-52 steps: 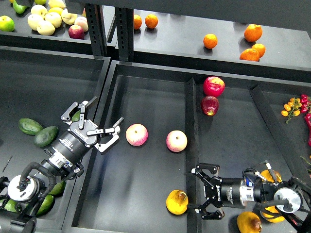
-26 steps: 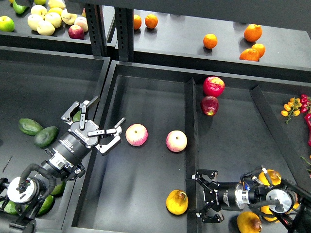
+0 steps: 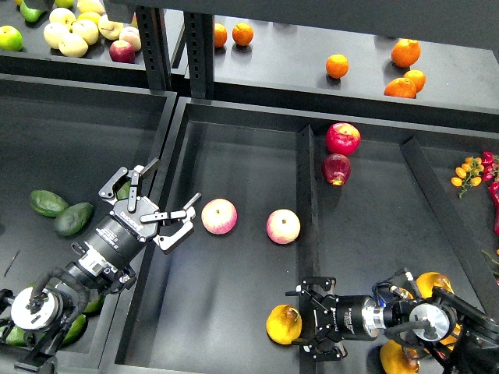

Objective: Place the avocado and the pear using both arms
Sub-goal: 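Move the right gripper down to the yellow pear near the robot, then close the right gripper around the yellow pear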

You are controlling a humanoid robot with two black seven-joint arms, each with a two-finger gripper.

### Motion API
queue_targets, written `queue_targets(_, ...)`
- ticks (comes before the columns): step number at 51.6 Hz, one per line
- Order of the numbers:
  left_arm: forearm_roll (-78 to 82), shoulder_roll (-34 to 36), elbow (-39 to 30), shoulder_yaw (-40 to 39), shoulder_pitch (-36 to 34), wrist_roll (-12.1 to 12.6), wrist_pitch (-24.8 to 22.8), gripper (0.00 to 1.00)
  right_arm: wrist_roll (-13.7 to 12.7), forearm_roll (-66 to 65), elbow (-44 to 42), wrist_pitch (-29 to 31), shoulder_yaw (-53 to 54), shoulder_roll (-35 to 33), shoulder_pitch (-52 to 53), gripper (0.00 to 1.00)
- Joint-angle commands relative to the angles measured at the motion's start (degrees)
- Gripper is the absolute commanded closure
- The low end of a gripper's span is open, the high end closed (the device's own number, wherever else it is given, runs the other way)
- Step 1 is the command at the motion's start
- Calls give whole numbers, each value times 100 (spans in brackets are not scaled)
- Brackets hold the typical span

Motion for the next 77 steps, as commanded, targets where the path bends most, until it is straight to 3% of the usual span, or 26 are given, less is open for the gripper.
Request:
queue_targets(1,-1,0,-14,1,12,0,1,1,0,8,-140,0,7,109,9,9)
queue_targets(52,-1,0,-190,-7,161,0,1,1,0,52,-378,0,43,294,0,45)
queue_targets(57,-1,0,-190,-7,161,0,1,1,0,61,-369,0,51,294,-17,50)
queue_targets(65,-1,0,-199,-7,161,0,1,1,0,131,-325,0,86,285,-26,71)
queue_targets(77,-1,0,-199,-16,170,0,1,1,0,175,-307,0,95,285,-35,77)
